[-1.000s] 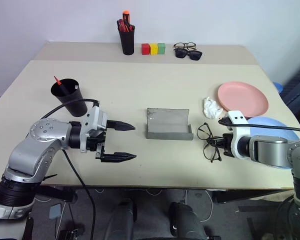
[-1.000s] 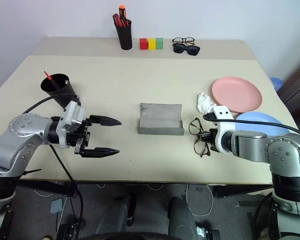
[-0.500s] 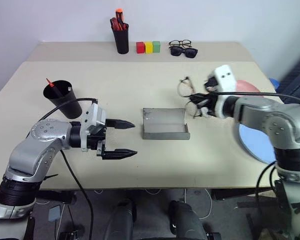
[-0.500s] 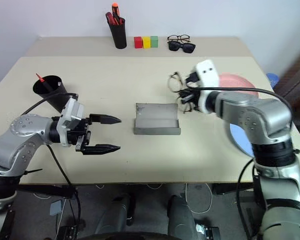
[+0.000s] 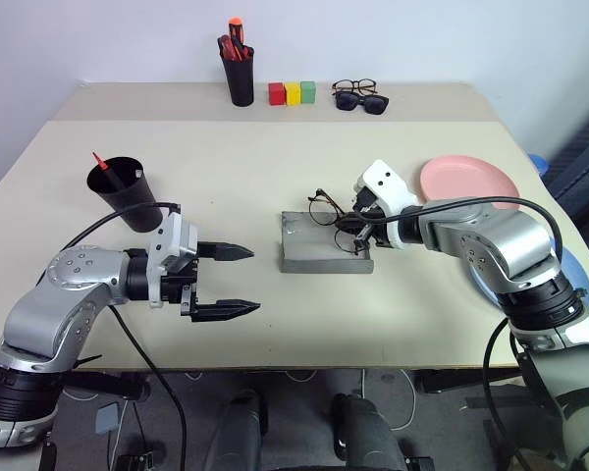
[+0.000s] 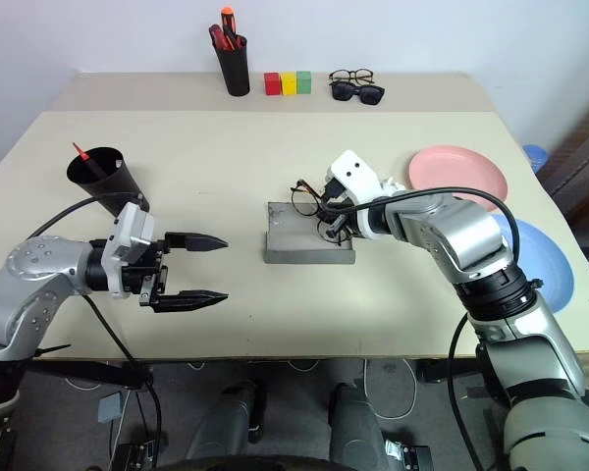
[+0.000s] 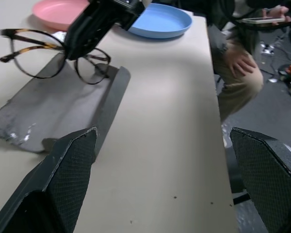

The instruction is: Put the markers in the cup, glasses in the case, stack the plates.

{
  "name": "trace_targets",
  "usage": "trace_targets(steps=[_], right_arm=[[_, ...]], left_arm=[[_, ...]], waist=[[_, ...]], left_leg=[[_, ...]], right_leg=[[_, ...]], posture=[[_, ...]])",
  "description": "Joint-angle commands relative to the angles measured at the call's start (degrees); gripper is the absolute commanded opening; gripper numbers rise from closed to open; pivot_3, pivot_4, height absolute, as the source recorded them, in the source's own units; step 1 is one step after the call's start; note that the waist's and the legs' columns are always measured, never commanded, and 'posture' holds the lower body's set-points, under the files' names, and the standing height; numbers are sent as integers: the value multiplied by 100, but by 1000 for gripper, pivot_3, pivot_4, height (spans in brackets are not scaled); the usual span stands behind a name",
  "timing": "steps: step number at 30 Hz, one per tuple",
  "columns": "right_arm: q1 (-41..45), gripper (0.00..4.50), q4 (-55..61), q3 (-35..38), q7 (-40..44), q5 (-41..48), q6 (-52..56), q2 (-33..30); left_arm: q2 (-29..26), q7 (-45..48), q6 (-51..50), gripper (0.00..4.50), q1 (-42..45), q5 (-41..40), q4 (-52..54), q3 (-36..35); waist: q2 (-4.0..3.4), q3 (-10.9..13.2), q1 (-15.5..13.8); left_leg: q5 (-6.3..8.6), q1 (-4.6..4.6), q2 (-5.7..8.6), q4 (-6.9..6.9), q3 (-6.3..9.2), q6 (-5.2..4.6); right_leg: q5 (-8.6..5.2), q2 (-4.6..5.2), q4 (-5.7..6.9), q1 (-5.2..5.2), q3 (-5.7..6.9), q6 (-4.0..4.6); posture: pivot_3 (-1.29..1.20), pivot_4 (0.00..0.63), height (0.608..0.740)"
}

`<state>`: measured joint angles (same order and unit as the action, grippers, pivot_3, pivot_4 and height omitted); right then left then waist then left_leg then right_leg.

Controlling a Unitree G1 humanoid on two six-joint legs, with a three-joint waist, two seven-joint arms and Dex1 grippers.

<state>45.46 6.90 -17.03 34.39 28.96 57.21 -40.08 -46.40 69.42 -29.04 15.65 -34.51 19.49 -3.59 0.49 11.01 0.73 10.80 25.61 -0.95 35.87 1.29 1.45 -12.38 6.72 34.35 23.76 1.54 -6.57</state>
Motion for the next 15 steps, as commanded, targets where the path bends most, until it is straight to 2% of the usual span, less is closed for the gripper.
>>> trace_targets(steps=[1, 7, 8, 12, 14, 15], right_arm=[[-47, 975, 169, 79, 257, -135, 57, -132], [-287, 4133, 519, 269, 394, -168, 317, -226], [-368, 4475, 608, 483, 341, -67, 411, -181], [-1002, 4475, 1215, 1538, 337, 393, 50, 49], [-1530, 4475, 1647, 1884, 297, 268, -268, -106], [-1797, 4494, 1830, 1971, 278, 116, -486, -211]], left_arm=[[-58, -121, 67, 4500, -53, -86, 216, -223], [11, -491, 152, 4500, 176, 207, -173, -157], [59, -603, 210, 4500, 292, 310, -304, -113], [281, -1074, 495, 4500, 926, 975, -950, 227], [463, -1287, 614, 4500, 1417, 1314, -1481, 429], [567, -1390, 669, 4243, 1662, 1459, -1778, 492]], waist=[[0, 0, -4], [0, 0, 0], [0, 0, -2], [2, 1, -95], [3, 0, -162], [7, 0, -174]], left_leg=[[0, 0, 0, 0, 0, 0], [0, -1, 0, 1, 0, 0], [0, -2, 0, 1, 0, 0], [0, 0, 1, 6, 2, 0], [0, -2, 1, 6, -2, 0], [0, -1, 2, 6, -2, 0]], right_leg=[[0, 0, -1, 0, 0, 0], [0, 0, 3, 0, 0, 0], [0, 0, 4, 0, 0, 0], [0, 0, 4, -5, 4, -1], [1, 0, 0, -8, 2, -3], [0, 0, -1, -10, 5, -5]], posture=[[0, 150, 740], [0, 150, 740], [0, 150, 740], [0, 150, 740], [0, 150, 740], [0, 150, 740]])
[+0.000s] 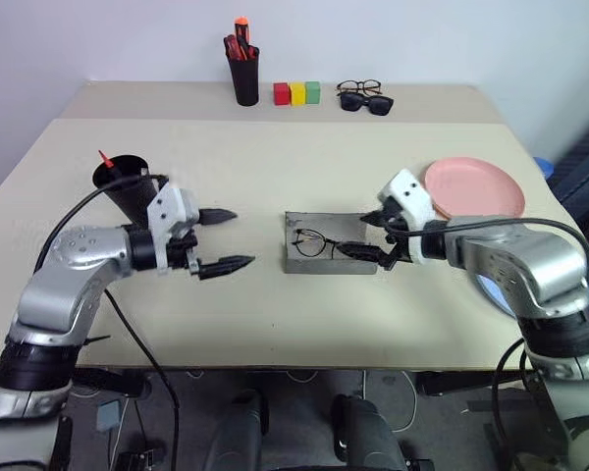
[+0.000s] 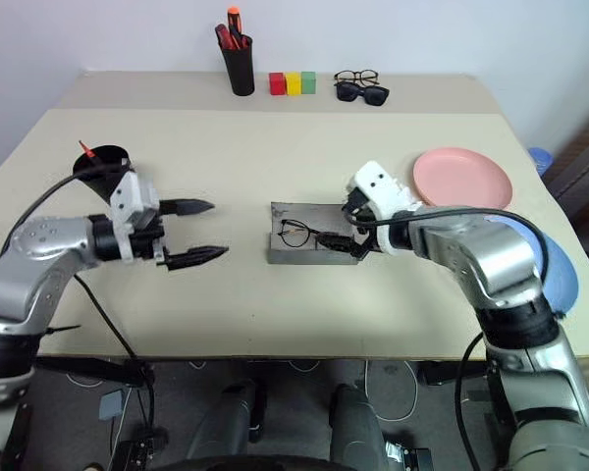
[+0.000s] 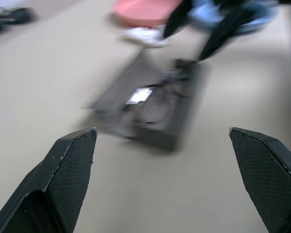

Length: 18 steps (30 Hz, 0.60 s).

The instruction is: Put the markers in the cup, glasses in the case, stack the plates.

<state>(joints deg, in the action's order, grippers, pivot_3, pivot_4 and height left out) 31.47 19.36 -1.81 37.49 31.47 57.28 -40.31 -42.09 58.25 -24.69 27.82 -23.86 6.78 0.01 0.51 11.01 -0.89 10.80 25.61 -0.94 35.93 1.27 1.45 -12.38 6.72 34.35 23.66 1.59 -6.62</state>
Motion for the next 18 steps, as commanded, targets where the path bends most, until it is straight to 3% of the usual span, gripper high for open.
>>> trace_targets(steps=[1, 2, 5, 9, 13, 18], right_arm=[[-703, 4500, 745, 529, 32, -290, -773, -329], [-1054, 4500, 888, 780, 61, -279, -913, -369], [-1909, 4500, 1358, 1627, 5, 28, -1197, -177], [-2947, 4500, 1961, 2164, 180, 81, -1649, -147], [-3793, 4500, 2374, 2639, 106, 256, -1912, 145], [-4441, 4500, 2573, 2761, -124, 16, -2322, 404]], left_arm=[[235, -267, 315, 3953, 690, 491, -805, 212], [369, -250, 459, 3686, 982, 630, -1159, 337], [843, -368, 887, 2159, 1852, 1044, -2311, 590], [1488, -638, 1588, 57, 2895, 1592, -3979, 800], [2115, -794, 2315, 57, 3845, 2077, -5910, 993], [2603, -475, 2906, 57, 4407, 2542, -7342, 1190]], waist=[[4, 0, -15], [7, 0, -43], [13, 3, -125], [18, 4, -124], [24, 7, -124], [26, 8, -122]], left_leg=[[0, 0, 0, 2, 1, 0], [0, 0, 2, 1, 1, 0], [0, 0, 3, 8, -1, 0], [0, 0, 3, 14, -2, 0], [0, -5, 2, 15, 1, -1], [2, -4, 2, 14, 0, -1]], right_leg=[[-1, 0, 0, -1, 2, -1], [-1, 0, 0, -4, 2, -2], [-1, 1, -5, -9, 1, -3], [2, 1, -6, -14, 1, -9], [2, 1, -5, -17, 4, -12], [0, 1, -11, -18, 4, -15]], posture=[[0, 150, 740], [0, 150, 740], [0, 150, 740], [0, 150, 740], [0, 150, 740], [0, 150, 740]])
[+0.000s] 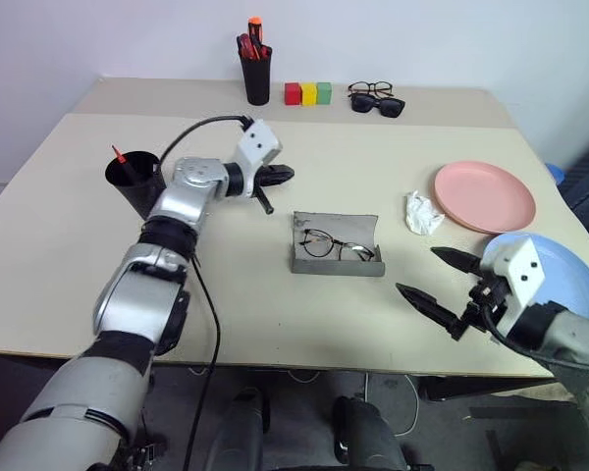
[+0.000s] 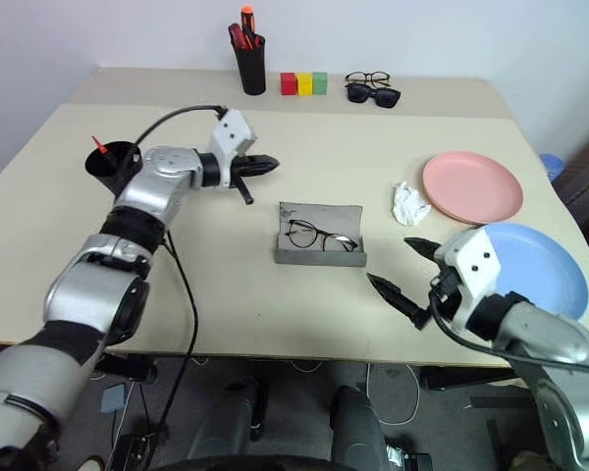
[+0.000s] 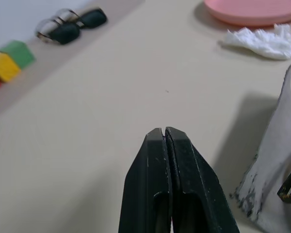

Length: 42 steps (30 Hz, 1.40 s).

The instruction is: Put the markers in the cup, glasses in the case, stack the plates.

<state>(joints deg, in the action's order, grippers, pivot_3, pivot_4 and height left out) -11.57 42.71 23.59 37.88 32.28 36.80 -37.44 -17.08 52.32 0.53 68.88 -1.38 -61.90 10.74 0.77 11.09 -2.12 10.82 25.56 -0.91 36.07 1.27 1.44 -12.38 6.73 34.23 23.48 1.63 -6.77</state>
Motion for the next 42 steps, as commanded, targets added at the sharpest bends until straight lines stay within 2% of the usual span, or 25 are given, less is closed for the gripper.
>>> trace_targets(steps=[1, 6, 11, 15, 20, 22, 23, 31, 34, 38, 42], right_arm=[[-209, 4500, 261, 209, -212, -110, -336, 154], [-369, 4500, 434, 107, -488, -164, -458, 303], [-490, 4500, 513, 154, -658, -172, -530, 350], [-535, 4500, 441, 117, -751, -201, -628, 389], [-552, 4500, 275, 72, -783, -229, -712, 429], [-560, 4500, 216, 55, -771, -273, -769, 423], [-548, 4500, 200, 57, -785, -266, -774, 424], [-401, 4500, 62, 5, -818, -309, -829, 386], [-281, 4500, 25, -45, -852, -326, -839, 377], [-183, 4500, -43, -103, -867, -363, -871, 377], [-112, 4500, -80, -167, -904, -414, -899, 414]], left_arm=[[168, 150, 449, 57, 367, 377, -664, 128], [372, 699, 610, 57, 567, 614, -1159, 131], [385, 2495, -218, 57, 882, 197, -1158, -271], [242, 3908, -648, 57, 773, 244, -778, 80], [65, 4018, -1251, 57, 84, -325, 563, 1242], [-19, 4018, -1450, 57, -245, -622, 1223, 1406], [25, 4018, -1500, 57, -293, -608, 1333, 1233], [285, 2183, -1101, 57, 229, -513, 645, 77], [415, 1134, -916, 57, 498, -360, 204, -191], [529, 80, -187, 57, 663, 248, -351, 27], [665, -493, 542, 57, 611, 829, -868, 297]], waist=[[0, 0, -4], [1, 1, -13], [1, 1, -16], [1, 1, -2], [-3, -1, 1], [-3, -1, 0], [-3, 0, -1], [-1, 1, -12], [-1, 1, -8], [-1, 1, -8], [0, 1, -16]], left_leg=[[0, 0, 0, 0, 0, 0], [0, 2, -1, 0, 1, 0], [0, 8, 0, 1, 1, 1], [0, 6, -1, 0, 1, 0], [1, 1, -2, 0, 4, -1], [0, 1, -2, 1, 4, -2], [0, 2, -2, 2, 4, -2], [0, 6, -1, 11, 8, -2], [0, 3, 0, 9, 8, -2], [0, 3, 0, 9, 8, -3], [0, 3, 1, 9, 6, -2]], right_leg=[[1, 0, 1, 0, 0, 1], [2, 0, 0, 1, 2, 4], [2, 2, -7, 0, 3, 6], [2, 2, -7, 0, 3, 7], [2, 3, -3, -4, 1, 9], [2, 3, -2, -4, 0, 9], [2, 3, -2, -4, 0, 9], [1, 2, 0, -4, 3, 6], [1, 2, 3, -4, 3, 3], [2, 2, 6, -4, 3, 2], [3, 2, 6, -4, 3, 3]], posture=[[0, 150, 740], [0, 150, 740], [0, 150, 740], [0, 150, 740], [0, 150, 740], [0, 150, 740], [0, 150, 740], [0, 150, 740], [0, 150, 740], [0, 150, 740], [0, 150, 740]])
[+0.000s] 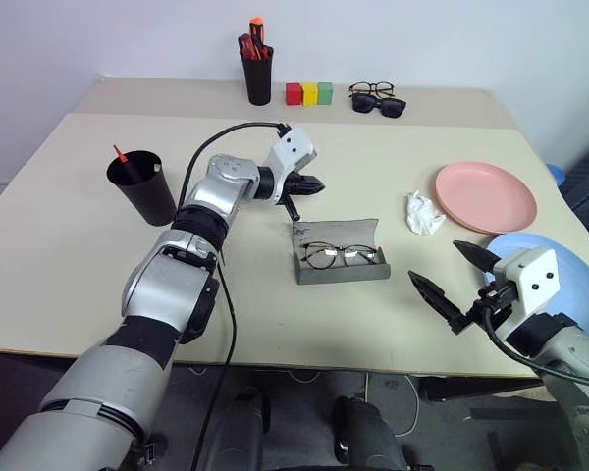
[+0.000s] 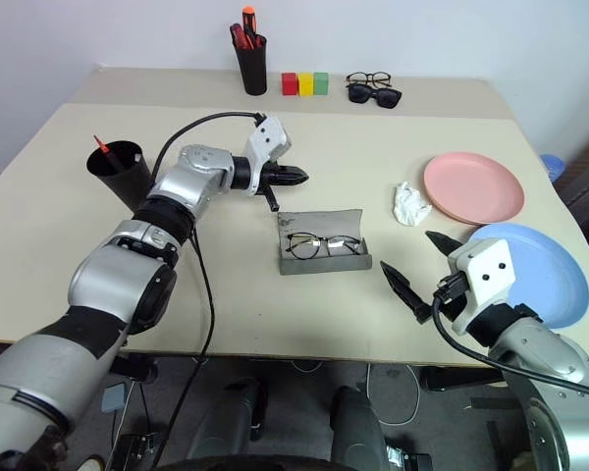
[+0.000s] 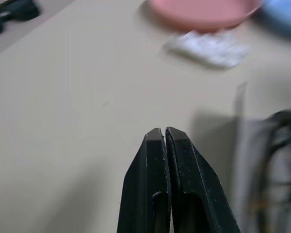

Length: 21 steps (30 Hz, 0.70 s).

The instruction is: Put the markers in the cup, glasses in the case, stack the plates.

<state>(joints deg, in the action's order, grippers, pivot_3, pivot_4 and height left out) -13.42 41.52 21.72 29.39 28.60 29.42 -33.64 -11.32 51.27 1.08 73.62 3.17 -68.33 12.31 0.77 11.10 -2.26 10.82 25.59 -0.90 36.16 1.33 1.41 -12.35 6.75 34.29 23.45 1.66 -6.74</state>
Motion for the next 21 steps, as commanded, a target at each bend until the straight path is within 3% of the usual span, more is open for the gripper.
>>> trace_targets(steps=[1, 7, 13, 21], right_arm=[[80, 4500, 34, 8, -63, -59, -168, 41], [33, 4500, 79, 22, -148, -65, -174, 70], [-56, 4500, 123, 91, -204, -53, -180, 74], [40, 4500, 13, 34, -261, -58, -207, 65]], left_arm=[[111, -462, 550, 57, 136, 445, -312, 147], [314, -138, 686, 57, 78, 625, -610, 91], [342, 1959, -28, 57, 96, 84, -470, -359], [369, 3774, -728, 57, -666, 311, 643, 287]], waist=[[1, 1, -4], [1, 1, -6], [1, 0, 9], [-2, -2, 10]], left_leg=[[0, 1, 1, 1, -1, 0], [0, 2, 1, -1, -1, 1], [0, 0, 1, -1, -1, 1], [0, -2, 0, 0, -1, 0]], right_leg=[[0, 0, -1, 0, 0, 0], [1, 0, -2, 0, 0, -1], [0, 0, -2, 0, 0, 1], [0, 0, 0, -2, -1, 3]], posture=[[0, 150, 740], [0, 150, 740], [0, 150, 740], [0, 150, 740]])
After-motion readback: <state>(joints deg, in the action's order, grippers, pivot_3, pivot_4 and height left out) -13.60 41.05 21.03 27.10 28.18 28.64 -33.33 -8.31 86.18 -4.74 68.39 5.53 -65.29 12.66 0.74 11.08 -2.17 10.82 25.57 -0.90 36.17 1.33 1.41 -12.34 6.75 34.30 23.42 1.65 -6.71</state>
